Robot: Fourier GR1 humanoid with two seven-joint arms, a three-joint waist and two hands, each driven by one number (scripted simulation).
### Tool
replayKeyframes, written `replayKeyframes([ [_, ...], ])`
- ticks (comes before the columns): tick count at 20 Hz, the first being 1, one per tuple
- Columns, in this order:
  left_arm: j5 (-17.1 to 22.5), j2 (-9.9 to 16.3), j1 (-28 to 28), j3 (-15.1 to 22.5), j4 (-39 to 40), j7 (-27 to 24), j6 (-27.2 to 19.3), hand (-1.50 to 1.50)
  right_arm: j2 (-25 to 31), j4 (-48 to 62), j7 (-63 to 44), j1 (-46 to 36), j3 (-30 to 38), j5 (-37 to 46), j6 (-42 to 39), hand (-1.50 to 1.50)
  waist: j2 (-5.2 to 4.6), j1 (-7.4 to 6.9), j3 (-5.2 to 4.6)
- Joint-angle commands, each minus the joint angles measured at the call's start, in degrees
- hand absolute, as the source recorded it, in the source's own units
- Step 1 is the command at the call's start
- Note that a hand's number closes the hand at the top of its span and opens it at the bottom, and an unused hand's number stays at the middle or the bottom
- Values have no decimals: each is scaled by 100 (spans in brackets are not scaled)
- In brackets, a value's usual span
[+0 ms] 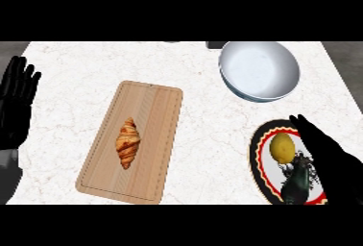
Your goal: Pick the lemon from the plate and place it in the bowl
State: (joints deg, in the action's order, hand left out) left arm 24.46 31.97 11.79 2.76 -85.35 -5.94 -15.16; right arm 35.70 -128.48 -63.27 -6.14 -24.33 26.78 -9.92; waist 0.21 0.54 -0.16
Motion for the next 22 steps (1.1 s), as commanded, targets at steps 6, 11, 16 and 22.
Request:
replayKeyframes([
  [6,-135,-223,-55,-147,161,-152,251,0,-62,371,-481,55,272,-278,-578,-150,-22,-57,13],
  [11,-336,-340,-42,-76,-231,230,67,0,-321,757,-190,194,307,-74,-467,-150,-11,-60,17],
  [16,-387,-472,-89,-361,210,-173,347,0,-449,1667,672,341,572,217,-294,-150,-22,-50,16],
  [22,-235,-280,110,-869,347,96,960,0,-868,1911,992,459,574,681,-307,-150,-21,-53,16],
])
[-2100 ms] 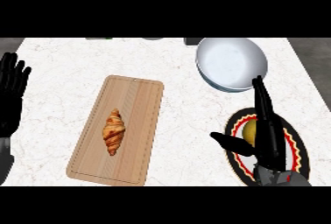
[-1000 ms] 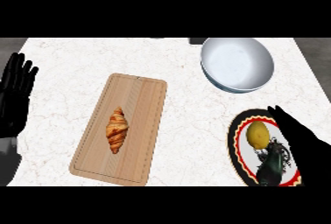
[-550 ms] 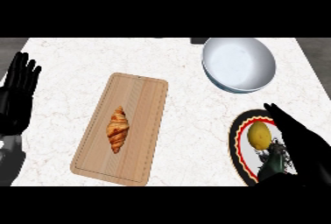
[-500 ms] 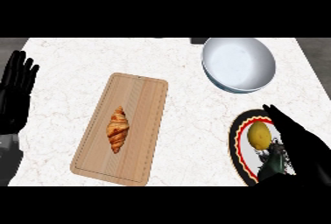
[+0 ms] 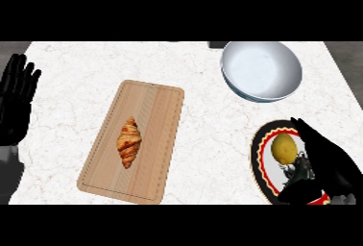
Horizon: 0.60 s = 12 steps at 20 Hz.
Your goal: Pick the lemon from the plate and place it in the bowl
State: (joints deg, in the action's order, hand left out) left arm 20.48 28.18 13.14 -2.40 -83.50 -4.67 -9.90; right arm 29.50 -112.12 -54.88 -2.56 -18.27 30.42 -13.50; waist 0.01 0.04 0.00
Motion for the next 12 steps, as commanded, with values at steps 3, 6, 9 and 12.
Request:
replayKeyframes([
  [3,-427,-412,-13,-15,-175,180,-157,0,-308,341,568,251,212,469,0,-150,3,4,1],
  [6,-346,-301,-43,-233,-271,280,101,0,-259,937,1396,180,565,432,118,-150,0,-3,2],
  [9,-517,-465,-16,-338,7,-19,220,0,-504,980,1330,-139,636,445,-189,-150,-2,-5,0],
  [12,-648,-557,-237,-335,-77,-88,353,0,-601,1013,1499,108,510,802,-130,-150,0,-4,0],
])
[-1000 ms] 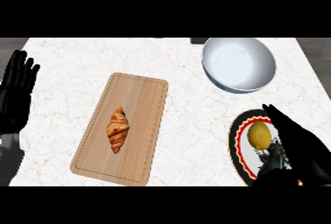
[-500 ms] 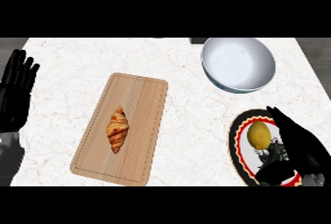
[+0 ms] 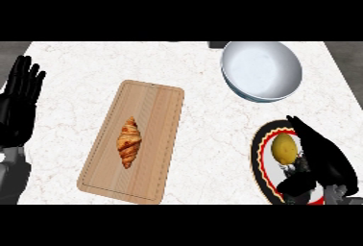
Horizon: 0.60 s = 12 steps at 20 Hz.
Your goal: Pick the lemon from the plate and place it in the bowl
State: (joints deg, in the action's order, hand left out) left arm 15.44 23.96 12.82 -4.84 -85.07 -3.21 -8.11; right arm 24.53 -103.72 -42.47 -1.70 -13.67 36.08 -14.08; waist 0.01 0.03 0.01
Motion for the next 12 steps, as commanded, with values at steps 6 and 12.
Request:
replayKeyframes([
  [6,-35,-97,-99,-425,-411,317,303,0,-414,581,521,140,170,572,23,-150,4,-8,0],
  [12,-453,-411,157,-388,-86,223,230,0,-763,1068,685,-211,364,792,-62,-150,-1,1,-1],
])
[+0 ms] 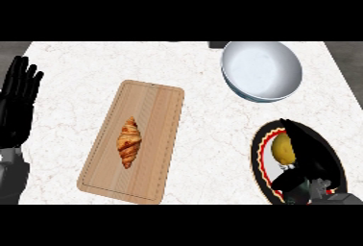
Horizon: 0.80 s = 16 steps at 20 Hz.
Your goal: Pick the lemon from the plate and place it in the bowl
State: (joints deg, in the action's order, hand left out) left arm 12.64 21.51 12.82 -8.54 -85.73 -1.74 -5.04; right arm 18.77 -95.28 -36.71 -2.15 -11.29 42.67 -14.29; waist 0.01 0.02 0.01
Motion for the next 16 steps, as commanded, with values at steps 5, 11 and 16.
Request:
replayKeyframes([
  [5,-282,-174,93,-83,24,50,46,0,-251,677,285,32,243,303,82,-150,-2,4,0],
  [11,-346,-304,-43,-107,-345,315,87,0,-256,1263,634,-126,517,484,173,-150,1,-3,0],
  [16,-341,-206,246,-260,27,268,209,0,-290,1439,1173,-325,482,834,757,150,-1,-2,0],
])
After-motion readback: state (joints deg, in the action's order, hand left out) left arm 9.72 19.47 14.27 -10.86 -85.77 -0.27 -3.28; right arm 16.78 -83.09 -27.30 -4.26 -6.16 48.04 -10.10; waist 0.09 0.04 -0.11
